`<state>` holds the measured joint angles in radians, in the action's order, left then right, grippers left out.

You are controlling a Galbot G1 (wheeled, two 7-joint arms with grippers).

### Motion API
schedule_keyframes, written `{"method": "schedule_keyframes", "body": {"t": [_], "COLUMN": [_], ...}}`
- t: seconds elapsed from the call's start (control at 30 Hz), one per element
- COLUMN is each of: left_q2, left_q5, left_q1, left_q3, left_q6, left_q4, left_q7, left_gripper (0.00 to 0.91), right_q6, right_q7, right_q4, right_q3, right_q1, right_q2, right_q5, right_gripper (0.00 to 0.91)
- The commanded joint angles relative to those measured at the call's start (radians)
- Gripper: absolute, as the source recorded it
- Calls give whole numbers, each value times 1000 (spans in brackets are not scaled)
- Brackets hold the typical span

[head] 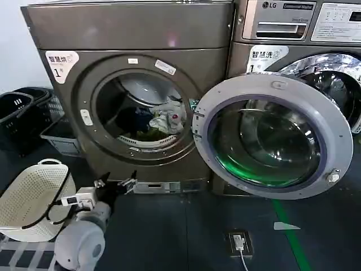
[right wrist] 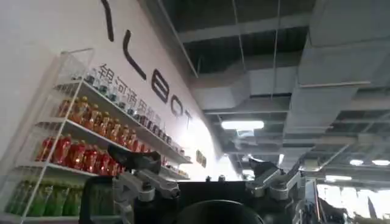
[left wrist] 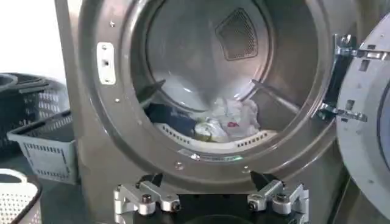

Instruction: Grasp the clothes from the dryer.

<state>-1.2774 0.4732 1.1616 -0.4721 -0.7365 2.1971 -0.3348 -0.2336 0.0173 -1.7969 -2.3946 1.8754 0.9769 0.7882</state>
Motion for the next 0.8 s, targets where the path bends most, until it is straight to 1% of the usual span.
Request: {"method": "schedule_keyframes", "body": {"t": [0.03,0.8], "left_q2": [-1,3], "left_q5": [0,-8], "left_q1": [-4,-40], "left_q3": [0,21], "left_q6": [-33,-35], "left_q4": [0,-7], "left_q7": [0,16], "left_gripper": [907,907], "right_q6": [16,25], "right_q7": [-9,-15], "right_q4": [-1,1], "right_q3": [1,-1], "right_q1": [-1,1], "right_q2": [1,2], "right_q5": [1,2], "right_gripper": [907,907]}}
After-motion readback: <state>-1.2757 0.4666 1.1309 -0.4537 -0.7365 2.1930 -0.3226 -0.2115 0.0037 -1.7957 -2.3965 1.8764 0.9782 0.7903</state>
